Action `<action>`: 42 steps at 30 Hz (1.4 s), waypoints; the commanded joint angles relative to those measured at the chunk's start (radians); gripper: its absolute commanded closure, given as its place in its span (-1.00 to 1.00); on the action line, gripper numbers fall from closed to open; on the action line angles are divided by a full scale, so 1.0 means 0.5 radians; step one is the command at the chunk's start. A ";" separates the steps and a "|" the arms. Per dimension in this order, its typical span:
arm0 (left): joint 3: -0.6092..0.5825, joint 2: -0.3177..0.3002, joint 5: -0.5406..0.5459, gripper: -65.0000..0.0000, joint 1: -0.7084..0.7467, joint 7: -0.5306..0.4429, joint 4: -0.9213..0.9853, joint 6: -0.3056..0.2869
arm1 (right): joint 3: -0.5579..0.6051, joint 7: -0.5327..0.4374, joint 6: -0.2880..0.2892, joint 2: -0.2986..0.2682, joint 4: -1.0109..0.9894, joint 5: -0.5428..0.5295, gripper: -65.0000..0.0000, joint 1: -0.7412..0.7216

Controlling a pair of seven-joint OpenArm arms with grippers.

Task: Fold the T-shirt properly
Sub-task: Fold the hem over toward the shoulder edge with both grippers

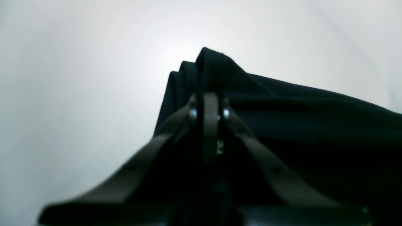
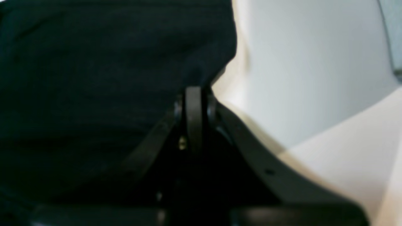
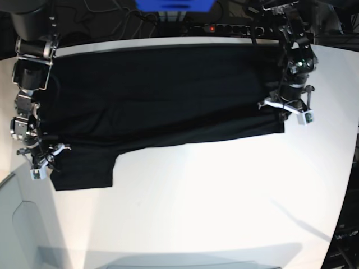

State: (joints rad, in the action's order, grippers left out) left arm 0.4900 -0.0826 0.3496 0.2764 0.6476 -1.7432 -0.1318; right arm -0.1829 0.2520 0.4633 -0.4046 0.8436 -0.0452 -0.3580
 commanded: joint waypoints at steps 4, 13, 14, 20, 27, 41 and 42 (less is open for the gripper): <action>0.010 -0.014 0.011 1.00 0.016 -0.051 -0.060 -0.002 | -0.170 -0.036 -0.004 -0.039 0.380 -0.025 1.00 0.085; 0.019 -0.014 0.011 1.00 0.016 -0.057 -0.063 -0.002 | -0.345 -0.033 -0.004 -0.006 1.067 -0.028 1.00 0.478; 0.022 -0.014 0.011 1.00 0.016 -0.057 -0.063 -0.002 | -0.378 -0.033 -0.004 0.022 1.137 -0.028 1.00 0.524; 0.025 -0.027 0.011 1.00 0.020 -0.051 -0.179 -0.002 | -0.605 -0.033 0.226 0.172 1.509 -0.028 1.00 0.791; 0.025 -0.017 0.011 1.00 0.063 -0.042 -0.425 -0.002 | -0.731 -0.033 0.376 0.314 1.791 -0.025 1.00 1.031; 0.028 -0.014 0.014 1.00 0.170 -0.063 -0.498 -0.002 | -1.026 -0.030 0.470 0.439 2.135 -0.028 1.00 1.325; 0.028 -0.014 0.014 1.00 0.176 -0.063 -0.508 -0.002 | -1.050 -0.030 0.470 0.439 2.135 -0.028 1.00 1.341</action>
State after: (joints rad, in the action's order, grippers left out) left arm 0.4992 -0.0830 0.3523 0.3656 0.6468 -1.9728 -0.1318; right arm -0.6991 0.2626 0.6842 -0.1730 1.8912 -0.0483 0.3149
